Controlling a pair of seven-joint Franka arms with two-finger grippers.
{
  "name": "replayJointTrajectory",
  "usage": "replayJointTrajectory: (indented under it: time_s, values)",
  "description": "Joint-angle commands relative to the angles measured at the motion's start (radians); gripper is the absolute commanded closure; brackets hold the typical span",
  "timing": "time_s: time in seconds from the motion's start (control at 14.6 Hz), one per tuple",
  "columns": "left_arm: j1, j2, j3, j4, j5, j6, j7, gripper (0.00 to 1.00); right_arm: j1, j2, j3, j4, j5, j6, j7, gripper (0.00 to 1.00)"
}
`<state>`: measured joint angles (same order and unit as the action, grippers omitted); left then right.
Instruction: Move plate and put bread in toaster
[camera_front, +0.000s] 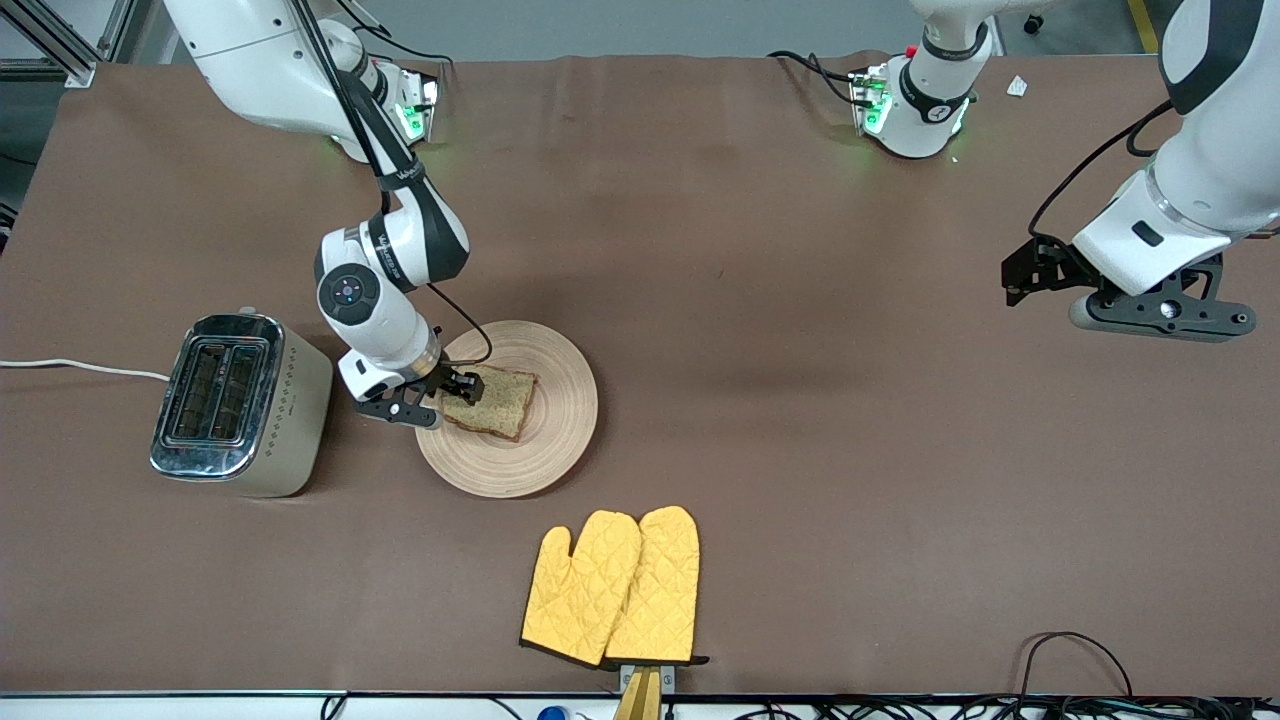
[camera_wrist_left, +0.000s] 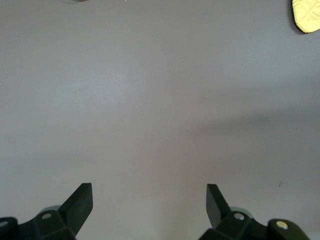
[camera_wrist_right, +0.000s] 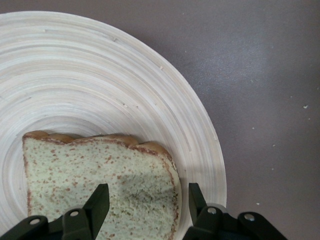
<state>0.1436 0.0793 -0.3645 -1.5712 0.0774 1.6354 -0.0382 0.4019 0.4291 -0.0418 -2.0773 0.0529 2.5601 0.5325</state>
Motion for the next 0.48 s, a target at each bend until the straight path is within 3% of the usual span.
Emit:
replayJointTrajectory:
  time_s: [0.0, 0.07, 0.14, 0.41]
  values:
    - [-0.12, -0.021, 0.118, 0.002, 0.019, 0.011, 0.004, 0.0, -0.002, -0.001, -0.001, -0.015, 0.007, 0.012, 0.011, 0.3]
    - [-0.174, -0.021, 0.181, 0.003, 0.019, 0.011, 0.007, 0.0, -0.003, -0.001, -0.001, -0.015, 0.007, 0.012, 0.012, 0.31]
    - [-0.182, -0.021, 0.2, 0.003, 0.018, 0.011, 0.008, 0.0, -0.006, -0.001, -0.001, -0.017, 0.007, 0.012, 0.012, 0.33]
    - [-0.168, -0.015, 0.208, 0.023, 0.01, 0.009, 0.006, 0.0, -0.011, 0.002, -0.001, -0.018, 0.007, 0.014, 0.012, 0.39]
